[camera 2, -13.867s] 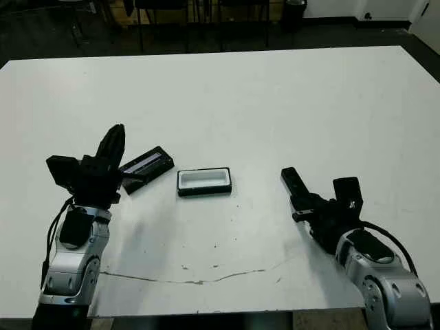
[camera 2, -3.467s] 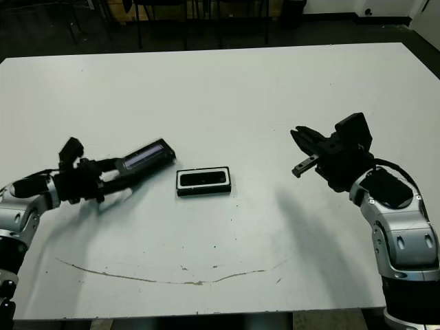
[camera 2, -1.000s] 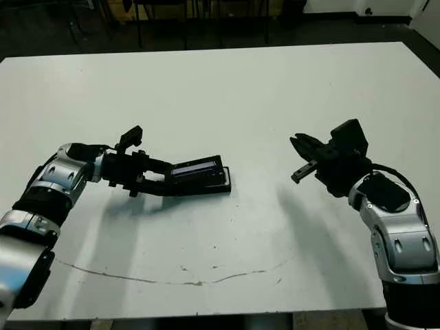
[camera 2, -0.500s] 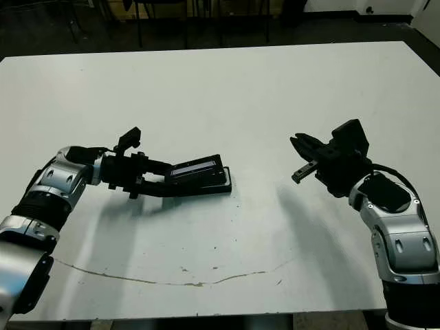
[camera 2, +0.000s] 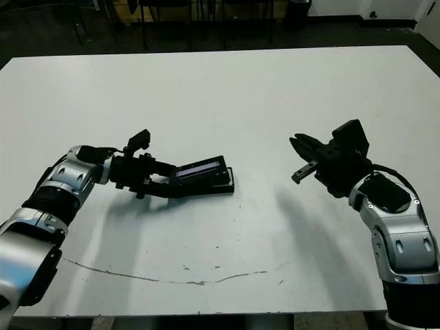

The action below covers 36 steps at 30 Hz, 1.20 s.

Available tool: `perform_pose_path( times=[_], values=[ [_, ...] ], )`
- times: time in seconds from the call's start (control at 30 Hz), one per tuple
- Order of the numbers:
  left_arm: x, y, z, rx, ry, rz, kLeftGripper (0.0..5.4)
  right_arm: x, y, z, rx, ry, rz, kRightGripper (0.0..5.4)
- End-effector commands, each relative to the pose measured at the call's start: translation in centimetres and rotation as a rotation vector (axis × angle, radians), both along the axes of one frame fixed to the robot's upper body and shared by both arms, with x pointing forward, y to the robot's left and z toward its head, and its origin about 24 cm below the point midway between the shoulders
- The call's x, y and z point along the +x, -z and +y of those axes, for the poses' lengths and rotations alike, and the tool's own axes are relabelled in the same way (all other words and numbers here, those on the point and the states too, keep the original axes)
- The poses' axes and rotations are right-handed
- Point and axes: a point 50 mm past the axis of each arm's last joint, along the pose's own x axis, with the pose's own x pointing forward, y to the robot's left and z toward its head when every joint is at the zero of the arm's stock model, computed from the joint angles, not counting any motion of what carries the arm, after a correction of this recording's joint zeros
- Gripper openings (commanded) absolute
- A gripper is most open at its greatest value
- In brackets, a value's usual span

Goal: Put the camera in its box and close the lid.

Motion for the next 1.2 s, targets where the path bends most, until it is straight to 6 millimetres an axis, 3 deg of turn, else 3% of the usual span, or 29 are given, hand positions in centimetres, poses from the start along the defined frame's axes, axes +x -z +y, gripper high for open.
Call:
perform_pose_path(
  times=[0.03,0.57,1.07,1.2],
  values=[
    [-1.6,3.0,-1.4,0.084,0.057,0.106,2.63,-0.1,0.3,-0.3,-0.017,0.012,0.019,0.00],
    [-0.9,2.0,-3.6,0.185,0.176,-0.003,2.63,-0.2,0.6,-0.3,-0.012,0.003,0.010,0.00],
    [-0.9,2.3,-2.7,0.331,0.268,0.004,2.63,-0.1,0.5,-0.1,-0.005,0.004,0.015,0.00],
    [-0.8,2.2,-1.5,0.351,0.291,-0.045,3.35,0.0,0.4,-0.1,-0.006,0.001,0.009,0.00]
  ],
)
